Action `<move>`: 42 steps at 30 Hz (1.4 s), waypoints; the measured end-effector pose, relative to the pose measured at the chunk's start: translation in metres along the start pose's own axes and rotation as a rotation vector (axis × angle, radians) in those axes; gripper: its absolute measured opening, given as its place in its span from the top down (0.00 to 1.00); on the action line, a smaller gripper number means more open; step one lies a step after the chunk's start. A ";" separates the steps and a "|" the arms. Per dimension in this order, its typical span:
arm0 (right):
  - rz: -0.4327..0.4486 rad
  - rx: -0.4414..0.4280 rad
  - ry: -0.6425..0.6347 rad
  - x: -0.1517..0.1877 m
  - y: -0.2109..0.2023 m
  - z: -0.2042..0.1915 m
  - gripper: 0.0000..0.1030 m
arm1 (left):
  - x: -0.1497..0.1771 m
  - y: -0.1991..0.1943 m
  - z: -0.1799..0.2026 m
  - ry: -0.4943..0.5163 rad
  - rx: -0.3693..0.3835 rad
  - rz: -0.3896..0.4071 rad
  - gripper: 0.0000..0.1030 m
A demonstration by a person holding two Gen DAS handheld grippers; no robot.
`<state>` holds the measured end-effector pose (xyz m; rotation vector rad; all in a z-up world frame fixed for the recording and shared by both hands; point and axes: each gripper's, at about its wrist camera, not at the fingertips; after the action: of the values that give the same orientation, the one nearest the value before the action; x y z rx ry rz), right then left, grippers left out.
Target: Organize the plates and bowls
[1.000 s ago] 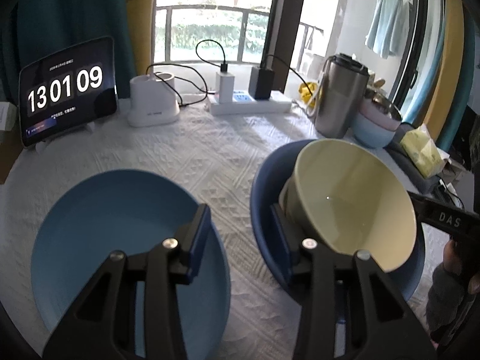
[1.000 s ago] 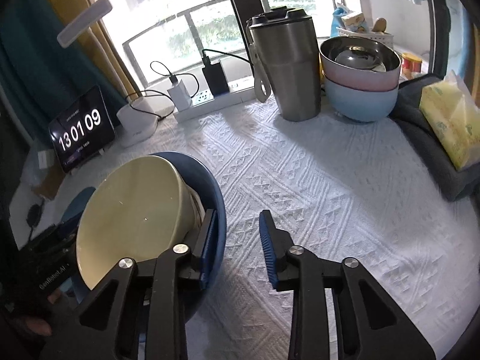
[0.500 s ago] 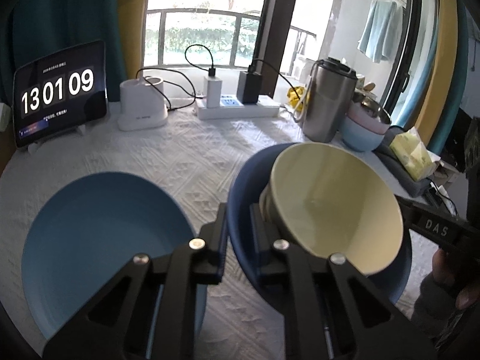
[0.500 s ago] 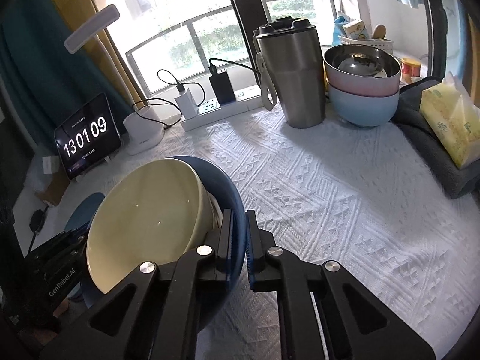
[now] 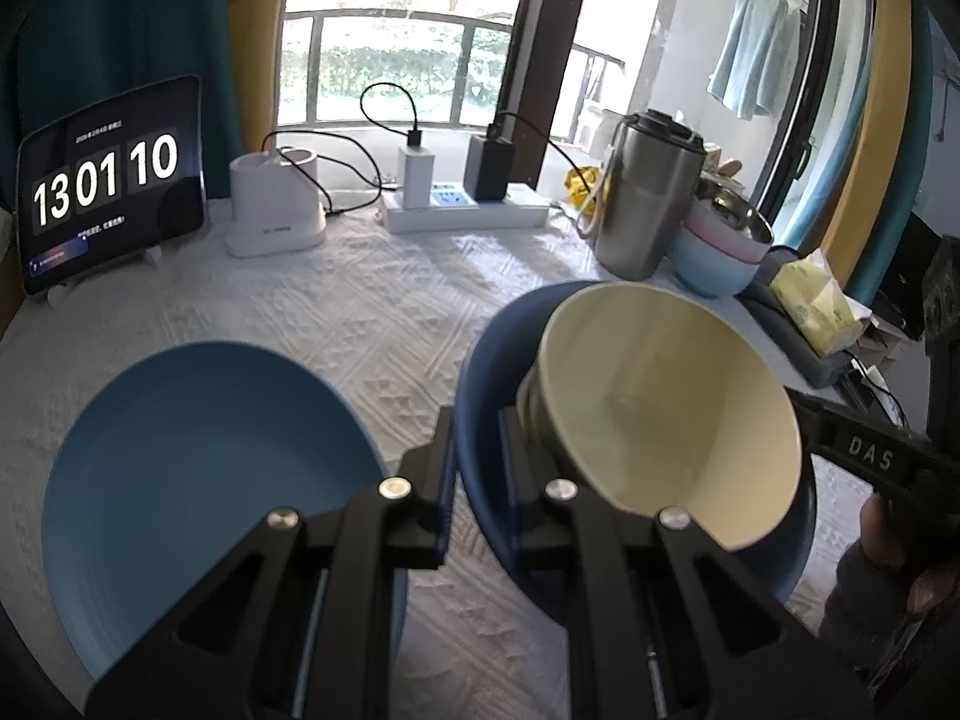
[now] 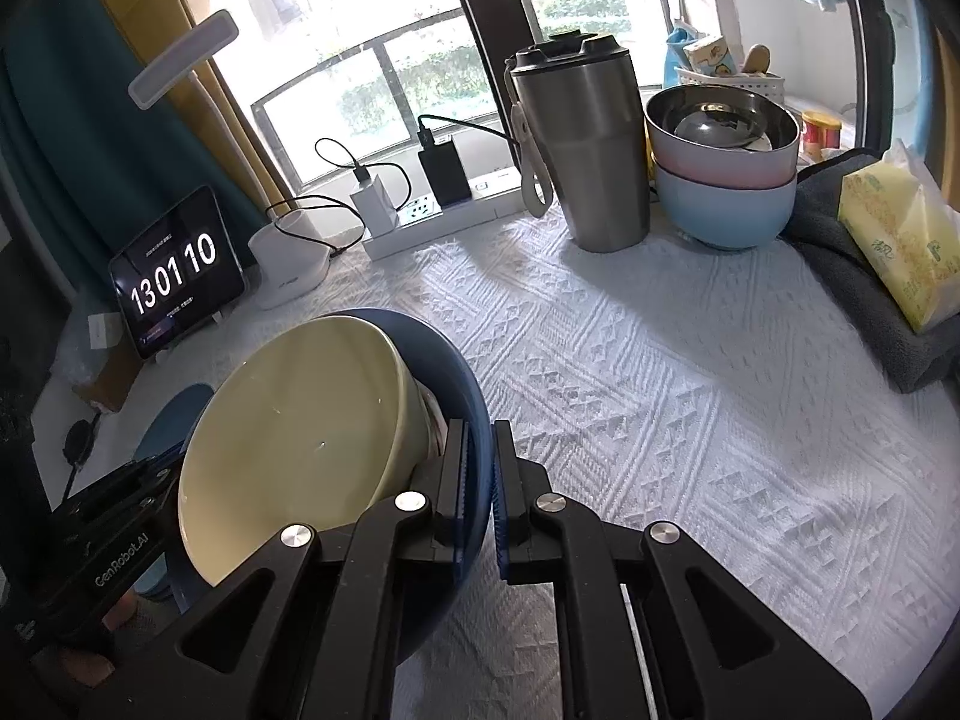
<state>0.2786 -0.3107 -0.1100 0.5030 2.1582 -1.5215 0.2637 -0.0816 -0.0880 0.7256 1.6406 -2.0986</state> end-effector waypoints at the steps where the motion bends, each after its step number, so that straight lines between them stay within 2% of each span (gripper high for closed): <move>1: 0.000 0.002 -0.001 0.000 -0.001 0.000 0.92 | 0.000 0.000 0.000 0.001 0.004 -0.004 0.89; 12: 0.009 0.007 0.005 0.000 -0.010 0.004 0.92 | 0.001 -0.003 0.006 0.020 0.030 -0.020 0.89; 42: 0.036 0.012 -0.024 -0.008 -0.036 -0.021 0.92 | -0.004 -0.042 -0.007 0.011 0.055 0.042 0.89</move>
<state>0.2634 -0.3029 -0.0713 0.5222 2.1112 -1.5146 0.2439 -0.0650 -0.0543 0.7839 1.5650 -2.1215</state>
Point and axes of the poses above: each gripper's, at about its wrist camera, not at the fingertips, and y roughly the way its jaws point, z to its right, x to its underside, and after that the axes turned 10 degrees about -z, right-handed
